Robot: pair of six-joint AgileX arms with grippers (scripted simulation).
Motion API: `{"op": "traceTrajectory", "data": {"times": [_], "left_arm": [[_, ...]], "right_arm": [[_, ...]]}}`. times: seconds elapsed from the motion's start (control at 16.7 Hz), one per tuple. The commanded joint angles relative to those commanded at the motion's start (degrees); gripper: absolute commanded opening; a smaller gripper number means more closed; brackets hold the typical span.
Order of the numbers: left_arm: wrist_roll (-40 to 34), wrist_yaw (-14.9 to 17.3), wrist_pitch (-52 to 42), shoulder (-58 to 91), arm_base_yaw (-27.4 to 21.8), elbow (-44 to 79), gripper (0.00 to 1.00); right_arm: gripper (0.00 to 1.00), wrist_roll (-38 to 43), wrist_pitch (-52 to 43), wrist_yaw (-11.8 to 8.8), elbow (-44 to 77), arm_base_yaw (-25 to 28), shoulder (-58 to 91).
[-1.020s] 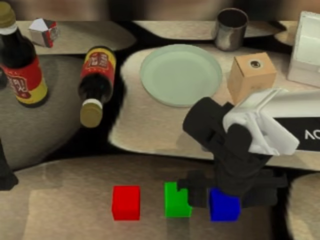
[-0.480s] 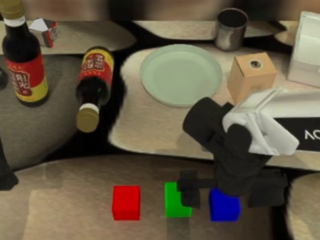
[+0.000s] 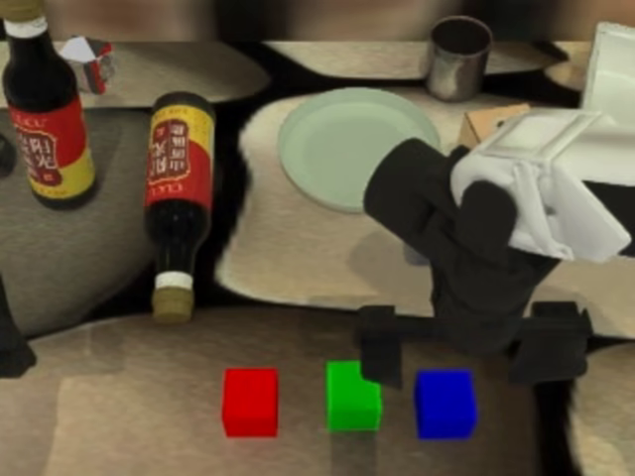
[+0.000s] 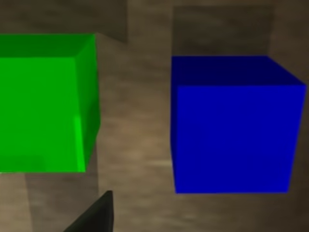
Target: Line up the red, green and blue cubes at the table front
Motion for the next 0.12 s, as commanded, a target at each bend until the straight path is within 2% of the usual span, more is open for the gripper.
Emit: {"op": "traceTrajectory", "data": {"times": [0.12], "left_arm": [[0.0,0.0,0.0,0.0,0.0,0.0,1.0]], "right_arm": [[1.0,-0.15,-1.77,0.01,1.31,0.02,-1.12]]}}
